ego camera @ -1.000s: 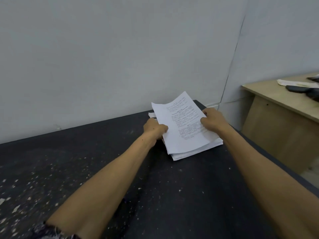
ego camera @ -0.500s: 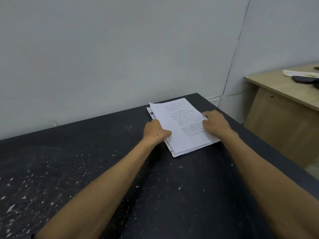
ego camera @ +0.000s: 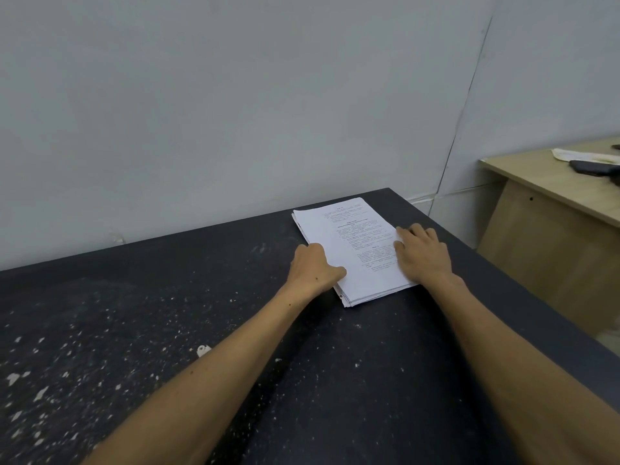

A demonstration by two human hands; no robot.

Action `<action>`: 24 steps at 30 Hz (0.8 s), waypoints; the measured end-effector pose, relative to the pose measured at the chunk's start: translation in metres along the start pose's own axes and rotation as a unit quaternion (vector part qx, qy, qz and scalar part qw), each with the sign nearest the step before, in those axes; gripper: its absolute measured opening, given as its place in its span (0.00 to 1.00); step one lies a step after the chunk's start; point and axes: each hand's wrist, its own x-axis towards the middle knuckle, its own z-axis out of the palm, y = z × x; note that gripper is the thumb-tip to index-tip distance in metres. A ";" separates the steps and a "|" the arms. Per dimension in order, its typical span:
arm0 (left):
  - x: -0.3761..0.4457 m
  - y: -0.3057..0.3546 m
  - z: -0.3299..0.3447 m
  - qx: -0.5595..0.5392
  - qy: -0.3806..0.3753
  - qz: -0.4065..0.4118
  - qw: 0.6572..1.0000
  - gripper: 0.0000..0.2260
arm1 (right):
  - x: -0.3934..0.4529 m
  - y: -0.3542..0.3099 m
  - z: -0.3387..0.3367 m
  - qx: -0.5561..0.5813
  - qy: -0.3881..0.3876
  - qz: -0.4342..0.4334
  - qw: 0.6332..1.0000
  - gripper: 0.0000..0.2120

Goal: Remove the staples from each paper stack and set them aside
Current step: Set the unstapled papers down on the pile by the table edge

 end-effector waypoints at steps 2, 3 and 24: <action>-0.002 -0.002 0.000 -0.006 0.001 0.007 1.000 0.21 | -0.002 0.001 0.001 -0.006 -0.001 -0.005 1.000 0.22; -0.002 -0.003 0.001 -0.005 0.001 0.012 1.000 0.22 | -0.002 0.001 0.000 -0.012 -0.002 -0.006 1.000 0.23; -0.101 -0.117 -0.135 -0.007 0.045 0.138 0.989 0.04 | -0.141 -0.168 -0.025 0.262 -0.096 -0.269 0.922 0.11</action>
